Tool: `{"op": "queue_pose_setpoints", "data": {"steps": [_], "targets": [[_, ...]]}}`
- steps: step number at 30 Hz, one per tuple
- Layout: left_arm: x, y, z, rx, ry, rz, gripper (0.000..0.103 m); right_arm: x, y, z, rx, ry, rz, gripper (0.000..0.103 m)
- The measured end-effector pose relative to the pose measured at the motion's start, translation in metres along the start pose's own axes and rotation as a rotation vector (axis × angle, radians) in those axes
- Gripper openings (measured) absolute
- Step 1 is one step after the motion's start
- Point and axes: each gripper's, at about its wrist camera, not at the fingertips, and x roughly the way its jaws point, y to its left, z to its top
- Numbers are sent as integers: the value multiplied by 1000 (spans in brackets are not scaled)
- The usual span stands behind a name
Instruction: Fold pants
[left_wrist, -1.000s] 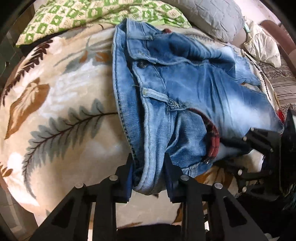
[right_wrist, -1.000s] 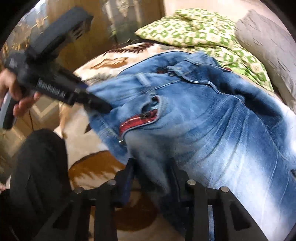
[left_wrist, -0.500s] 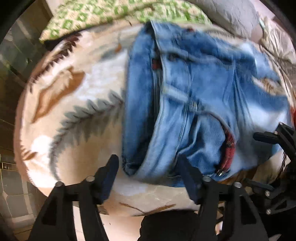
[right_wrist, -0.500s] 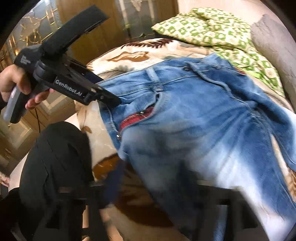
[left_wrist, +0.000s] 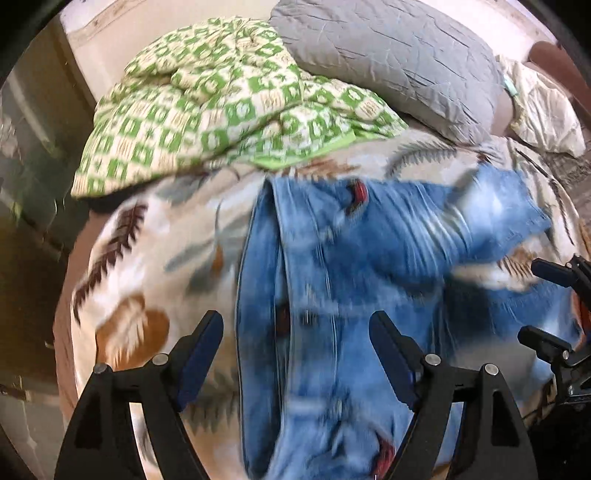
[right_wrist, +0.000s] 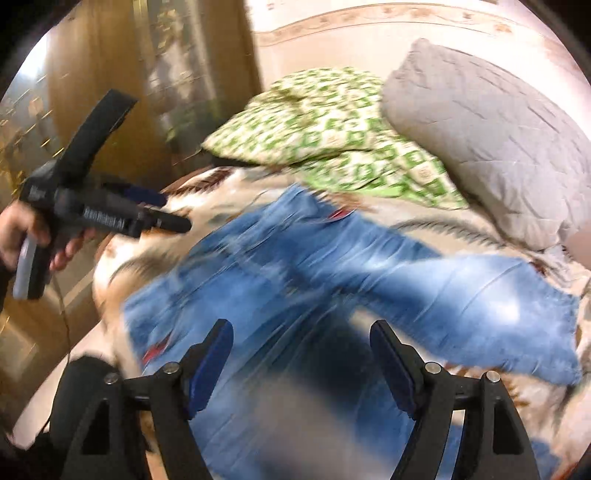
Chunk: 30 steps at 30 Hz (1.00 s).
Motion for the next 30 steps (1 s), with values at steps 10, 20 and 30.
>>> {"op": "queue_pose_setpoints", "data": {"steps": [10, 20, 30], "targets": [[87, 56, 78, -213, 53, -81, 82, 110, -43, 90, 213, 95, 37, 76], [165, 66, 99, -216, 195, -194, 34, 220, -57, 104, 367, 231, 51, 47], [139, 113, 99, -305, 104, -162, 16, 218, -27, 125, 275, 139, 106, 16]]}}
